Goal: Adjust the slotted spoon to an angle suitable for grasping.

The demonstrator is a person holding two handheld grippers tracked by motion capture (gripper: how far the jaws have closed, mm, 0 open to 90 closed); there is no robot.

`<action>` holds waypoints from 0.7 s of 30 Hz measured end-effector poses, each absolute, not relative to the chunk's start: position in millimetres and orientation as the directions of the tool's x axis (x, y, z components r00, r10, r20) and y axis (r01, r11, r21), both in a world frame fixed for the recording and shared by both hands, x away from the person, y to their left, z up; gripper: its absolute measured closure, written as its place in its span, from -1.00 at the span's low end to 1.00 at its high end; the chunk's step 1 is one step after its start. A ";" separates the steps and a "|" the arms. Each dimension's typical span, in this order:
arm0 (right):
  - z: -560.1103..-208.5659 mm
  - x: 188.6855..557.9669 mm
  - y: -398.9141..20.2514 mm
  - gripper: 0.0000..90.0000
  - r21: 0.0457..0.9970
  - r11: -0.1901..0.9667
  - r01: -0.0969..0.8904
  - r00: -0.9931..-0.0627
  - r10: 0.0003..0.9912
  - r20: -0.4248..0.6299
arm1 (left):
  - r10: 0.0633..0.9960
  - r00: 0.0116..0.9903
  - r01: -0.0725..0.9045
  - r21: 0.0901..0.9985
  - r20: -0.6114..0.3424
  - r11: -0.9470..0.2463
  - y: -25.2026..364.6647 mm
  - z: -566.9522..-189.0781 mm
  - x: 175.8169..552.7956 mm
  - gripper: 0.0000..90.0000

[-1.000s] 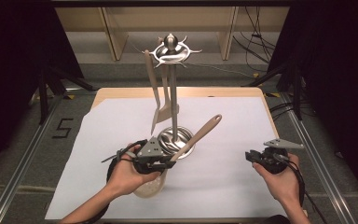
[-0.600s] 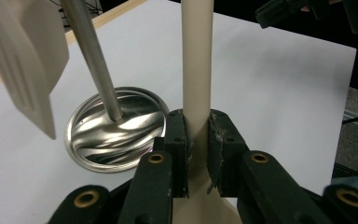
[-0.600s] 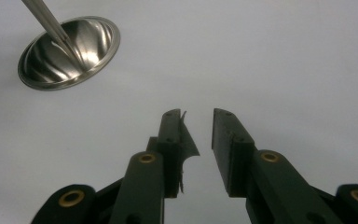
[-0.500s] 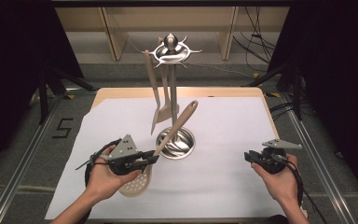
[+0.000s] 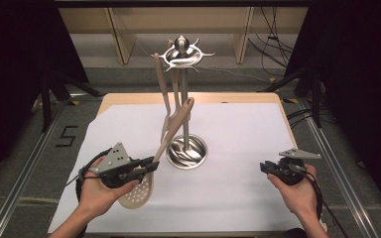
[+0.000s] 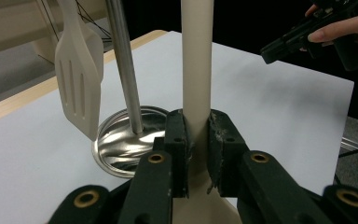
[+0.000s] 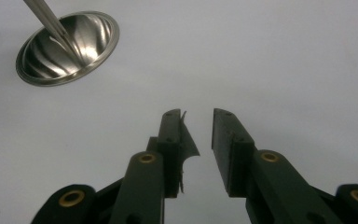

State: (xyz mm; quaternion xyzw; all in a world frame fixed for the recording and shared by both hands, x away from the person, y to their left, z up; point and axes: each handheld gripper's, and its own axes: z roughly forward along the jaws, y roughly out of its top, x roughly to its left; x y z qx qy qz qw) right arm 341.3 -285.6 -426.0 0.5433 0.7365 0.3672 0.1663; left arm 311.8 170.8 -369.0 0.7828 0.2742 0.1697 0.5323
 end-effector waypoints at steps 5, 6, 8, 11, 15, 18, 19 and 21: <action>-426.1 341.5 -288.3 0.63 0.731 0.163 0.662 -0.368 0.921 0.127 | 0.618 0.785 0.244 0.931 -0.026 -0.270 177.7 -367.0 309.6 0.74; -426.2 341.3 -288.4 0.64 0.735 0.162 0.659 -0.369 0.921 0.128 | 0.628 0.778 0.244 0.932 -0.024 -0.267 178.6 -366.2 308.7 0.74; -427.1 341.3 -288.3 0.64 0.739 0.159 0.654 -0.377 0.916 0.136 | 0.634 0.773 0.238 0.935 -0.019 -0.262 180.7 -365.3 308.3 0.74; -427.6 341.2 -289.0 0.64 0.739 0.183 0.648 -0.378 0.920 0.103 | 0.636 0.771 0.236 0.940 -0.026 -0.248 183.4 -364.4 308.1 0.74; -425.3 341.6 -287.6 0.64 0.732 0.178 0.658 -0.370 0.923 0.108 | 0.647 0.762 0.236 0.940 -0.023 -0.245 187.3 -360.9 304.7 0.74; -428.3 343.6 -285.1 0.64 0.737 0.163 0.656 -0.376 0.917 0.132 | 0.652 0.758 0.231 0.945 -0.026 -0.231 190.2 -358.1 303.7 0.74; -427.0 342.6 -285.6 0.64 0.731 0.172 0.660 -0.371 0.921 0.119 | 0.655 0.755 0.227 0.947 -0.023 -0.229 191.4 -357.0 303.2 0.74; -428.6 343.1 -286.5 0.65 0.737 0.164 0.656 -0.382 0.914 0.136 | 0.661 0.750 0.226 0.948 -0.022 -0.225 193.5 -355.3 301.8 0.74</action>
